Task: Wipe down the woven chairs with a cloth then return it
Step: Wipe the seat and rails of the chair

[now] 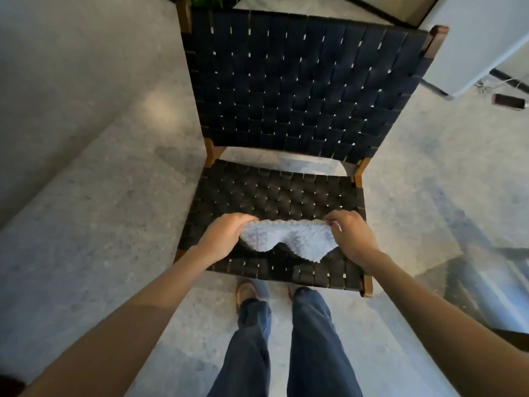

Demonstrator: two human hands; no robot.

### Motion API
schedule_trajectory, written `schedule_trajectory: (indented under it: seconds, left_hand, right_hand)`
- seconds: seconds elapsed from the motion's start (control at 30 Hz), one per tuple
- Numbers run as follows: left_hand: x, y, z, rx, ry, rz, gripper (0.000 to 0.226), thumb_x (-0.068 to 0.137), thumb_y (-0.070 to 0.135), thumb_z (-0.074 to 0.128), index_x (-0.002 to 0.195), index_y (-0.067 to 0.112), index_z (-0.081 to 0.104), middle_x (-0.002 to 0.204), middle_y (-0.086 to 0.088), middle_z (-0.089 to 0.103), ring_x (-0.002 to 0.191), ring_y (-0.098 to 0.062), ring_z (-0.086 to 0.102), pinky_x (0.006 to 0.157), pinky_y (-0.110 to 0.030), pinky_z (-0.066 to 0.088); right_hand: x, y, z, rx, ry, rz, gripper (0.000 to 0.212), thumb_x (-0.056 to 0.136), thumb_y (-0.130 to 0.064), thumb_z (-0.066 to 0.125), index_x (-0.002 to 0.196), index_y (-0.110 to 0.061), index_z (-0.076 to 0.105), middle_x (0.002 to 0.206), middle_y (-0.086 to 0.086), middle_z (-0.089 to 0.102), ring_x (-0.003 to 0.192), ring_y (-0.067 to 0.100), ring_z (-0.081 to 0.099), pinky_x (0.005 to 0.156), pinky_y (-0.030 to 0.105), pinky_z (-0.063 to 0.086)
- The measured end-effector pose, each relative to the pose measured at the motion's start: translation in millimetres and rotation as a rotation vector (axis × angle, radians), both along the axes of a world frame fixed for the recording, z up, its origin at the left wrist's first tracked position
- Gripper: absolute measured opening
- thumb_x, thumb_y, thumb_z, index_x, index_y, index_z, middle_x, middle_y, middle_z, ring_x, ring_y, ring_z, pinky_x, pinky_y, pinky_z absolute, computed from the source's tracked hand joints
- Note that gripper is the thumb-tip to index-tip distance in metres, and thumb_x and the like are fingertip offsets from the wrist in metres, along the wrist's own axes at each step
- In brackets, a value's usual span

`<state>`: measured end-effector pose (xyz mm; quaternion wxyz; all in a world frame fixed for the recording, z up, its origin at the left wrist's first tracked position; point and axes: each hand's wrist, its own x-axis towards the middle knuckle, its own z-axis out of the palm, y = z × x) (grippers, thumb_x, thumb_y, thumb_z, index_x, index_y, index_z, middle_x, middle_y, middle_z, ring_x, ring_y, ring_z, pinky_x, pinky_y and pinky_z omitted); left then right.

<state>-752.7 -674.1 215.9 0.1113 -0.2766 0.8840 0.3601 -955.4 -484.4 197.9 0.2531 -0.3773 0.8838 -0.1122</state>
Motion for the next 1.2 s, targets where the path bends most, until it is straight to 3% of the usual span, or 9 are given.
schedule_trajectory:
  seconds: [0.23,0.37,0.63,0.7,0.8,0.93,1.2]
  left_hand:
    - [-29,-28,-8,-0.097,0.218,0.089,0.033,0.091,0.009,0.057,0.123,0.009,0.061,0.12,-0.008,0.064,0.114,-0.021,0.058,0.099,-0.033,0.046]
    - [-33,-30,-20,-0.14,0.226,0.045,0.035,0.091,0.004,0.056,0.125,0.012,0.061,0.123,-0.004,0.063,0.118,-0.017,0.055,0.101,-0.024,0.041]
    - [-17,-1,-81,-0.009,0.055,-0.014,0.035,0.094,0.002,0.052,0.127,0.012,0.059,0.127,-0.001,0.061,0.12,-0.013,0.054,0.099,-0.011,0.031]
    - [-9,10,-102,0.02,-0.008,-0.031,0.037,0.094,0.002,0.052,0.128,0.013,0.058,0.128,0.0,0.06,0.12,-0.012,0.054,0.097,-0.008,0.029]
    - [3,26,-136,0.05,-0.177,-0.075,0.038,0.096,0.002,0.047,0.131,0.014,0.055,0.131,0.001,0.058,0.119,-0.013,0.055,0.099,-0.016,0.036]
    - [22,41,-175,0.174,-0.4,-0.138,0.034,0.101,0.016,0.037,0.132,0.017,0.052,0.131,-0.002,0.057,0.118,-0.016,0.053,0.097,-0.028,0.041]
    - [1,28,-225,0.181,-0.269,0.093,0.028,0.1,0.02,0.043,0.121,0.01,0.059,0.106,-0.004,0.067,0.092,-0.014,0.061,0.076,-0.026,0.047]
  right_hand:
    - [-18,-14,-1,-0.243,0.029,-0.125,0.02,0.091,-0.003,0.056,0.108,-0.009,0.065,0.103,0.005,0.059,0.088,0.021,0.057,0.072,0.028,0.046]
    - [-23,-5,-6,-0.297,0.047,-0.113,0.019,0.087,0.0,0.061,0.104,-0.007,0.065,0.098,0.004,0.058,0.084,0.016,0.053,0.067,0.026,0.045]
    - [-8,32,-69,-0.108,-0.065,-0.043,0.02,0.091,0.0,0.056,0.108,-0.006,0.066,0.108,0.011,0.063,0.091,0.029,0.061,0.07,0.027,0.044]
    - [0,41,-90,-0.036,-0.11,-0.044,0.023,0.093,-0.001,0.054,0.112,-0.006,0.065,0.113,0.011,0.063,0.095,0.031,0.061,0.075,0.033,0.048]
    - [14,58,-122,0.064,-0.22,-0.05,0.024,0.095,-0.004,0.049,0.113,-0.009,0.064,0.113,0.01,0.062,0.096,0.033,0.061,0.079,0.041,0.05]
    - [34,81,-156,0.216,-0.35,-0.043,0.023,0.098,-0.012,0.049,0.116,-0.018,0.061,0.119,0.004,0.062,0.101,0.025,0.061,0.086,0.039,0.052]
    - [19,66,-201,0.115,-0.244,-0.071,0.02,0.098,-0.015,0.052,0.116,-0.017,0.06,0.118,0.002,0.064,0.093,0.019,0.065,0.077,0.031,0.056]
